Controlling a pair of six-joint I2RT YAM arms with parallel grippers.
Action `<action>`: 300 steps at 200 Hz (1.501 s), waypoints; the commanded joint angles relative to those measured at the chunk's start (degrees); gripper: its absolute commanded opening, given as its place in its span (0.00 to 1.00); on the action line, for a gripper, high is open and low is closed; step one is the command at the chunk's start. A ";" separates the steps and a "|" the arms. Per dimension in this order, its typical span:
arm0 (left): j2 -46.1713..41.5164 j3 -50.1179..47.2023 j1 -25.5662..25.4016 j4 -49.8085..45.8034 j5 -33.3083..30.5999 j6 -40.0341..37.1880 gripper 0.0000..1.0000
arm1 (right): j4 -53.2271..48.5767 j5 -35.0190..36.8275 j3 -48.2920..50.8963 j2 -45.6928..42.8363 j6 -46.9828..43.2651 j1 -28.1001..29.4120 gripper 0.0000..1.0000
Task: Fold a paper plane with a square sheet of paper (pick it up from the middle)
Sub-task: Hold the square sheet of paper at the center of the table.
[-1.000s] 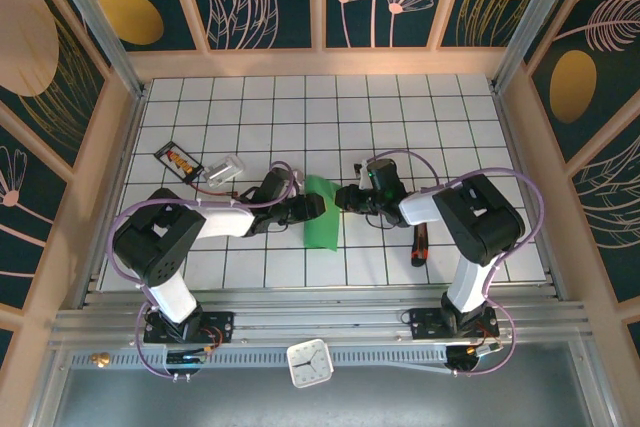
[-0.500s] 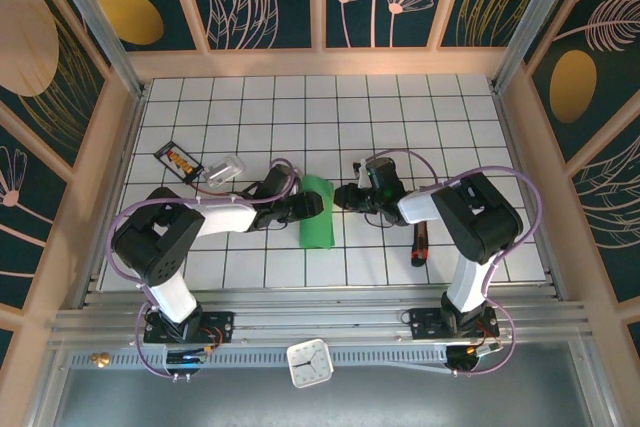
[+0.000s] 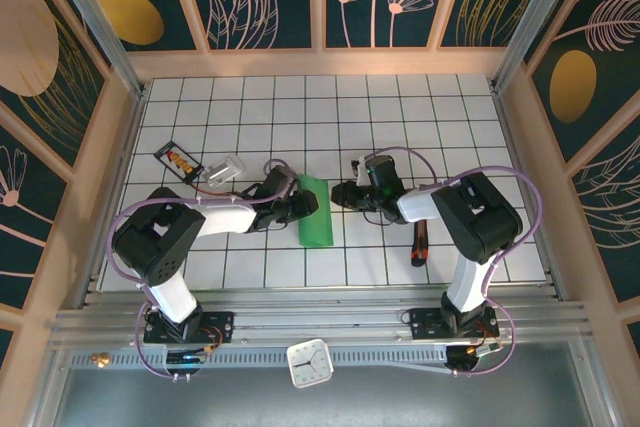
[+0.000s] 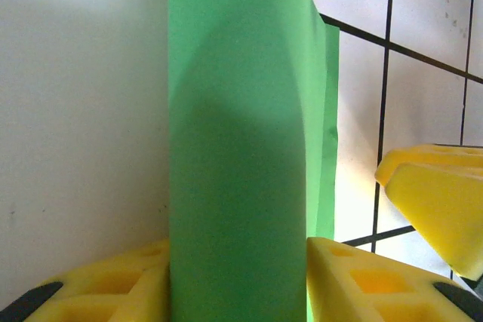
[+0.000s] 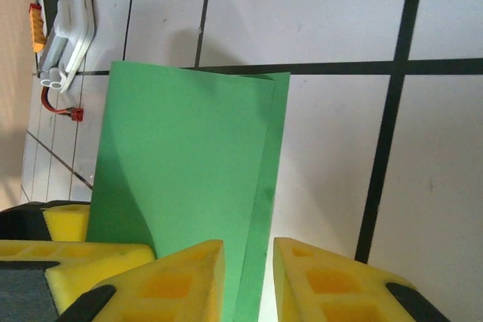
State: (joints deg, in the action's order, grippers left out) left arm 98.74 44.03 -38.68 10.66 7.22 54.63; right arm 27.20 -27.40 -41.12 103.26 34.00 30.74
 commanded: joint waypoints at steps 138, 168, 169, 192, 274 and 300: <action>3.82 -0.41 -0.87 -2.20 -6.54 4.72 0.47 | -4.57 -1.16 -2.04 -4.19 -0.94 0.95 0.21; 4.43 0.07 -1.29 -3.01 -7.30 4.65 0.48 | -4.69 -2.58 -1.56 -4.51 -0.61 0.99 0.20; 4.44 0.08 -1.26 -3.01 -7.31 4.63 0.48 | -4.65 -2.62 -1.53 -4.53 -0.56 0.94 0.20; 4.97 0.53 -1.88 -3.43 -8.41 4.80 0.48 | -4.44 -3.45 -0.98 -4.95 0.02 0.96 0.18; 6.71 2.10 -2.67 -4.60 -9.52 4.09 0.49 | -5.99 -3.77 -0.35 -4.76 -0.34 -1.02 0.11; 7.25 2.78 -2.66 -5.33 -9.66 3.31 0.50 | -5.93 -4.24 -0.07 -4.68 -0.34 -0.96 0.11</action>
State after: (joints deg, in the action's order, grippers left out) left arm 100.51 46.94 -41.65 7.29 -0.54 58.61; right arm 22.44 -30.15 -42.06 99.88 34.46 29.71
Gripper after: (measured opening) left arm 0.496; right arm 0.112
